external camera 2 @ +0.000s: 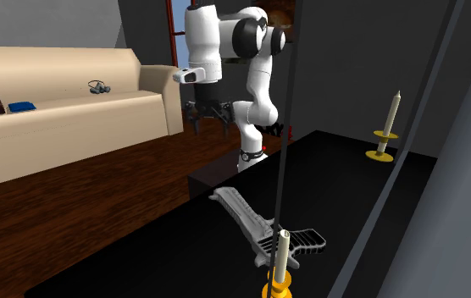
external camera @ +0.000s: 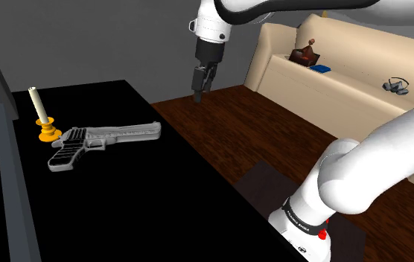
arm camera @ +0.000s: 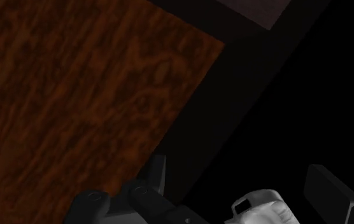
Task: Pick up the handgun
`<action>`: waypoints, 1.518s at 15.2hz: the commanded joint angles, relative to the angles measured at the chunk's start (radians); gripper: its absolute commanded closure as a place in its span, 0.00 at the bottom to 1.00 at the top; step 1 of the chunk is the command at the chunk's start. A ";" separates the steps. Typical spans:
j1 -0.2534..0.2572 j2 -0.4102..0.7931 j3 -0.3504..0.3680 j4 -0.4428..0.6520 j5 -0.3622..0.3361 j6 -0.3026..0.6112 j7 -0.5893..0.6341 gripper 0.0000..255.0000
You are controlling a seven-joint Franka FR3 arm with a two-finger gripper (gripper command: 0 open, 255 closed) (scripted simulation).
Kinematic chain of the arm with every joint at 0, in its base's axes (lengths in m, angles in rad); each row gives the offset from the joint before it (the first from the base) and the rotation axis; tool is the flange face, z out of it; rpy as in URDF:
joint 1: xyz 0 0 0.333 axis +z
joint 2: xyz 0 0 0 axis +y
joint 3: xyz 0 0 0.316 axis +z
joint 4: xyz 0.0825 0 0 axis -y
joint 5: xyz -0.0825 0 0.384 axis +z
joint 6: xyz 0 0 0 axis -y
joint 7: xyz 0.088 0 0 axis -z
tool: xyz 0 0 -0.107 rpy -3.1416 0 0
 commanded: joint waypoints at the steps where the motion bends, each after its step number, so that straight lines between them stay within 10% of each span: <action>1: 0.016 0.062 0.019 0.033 -0.017 0.031 -0.031 0.00; 23: 0.226 0.678 0.192 0.514 -0.319 0.144 -0.210 0.00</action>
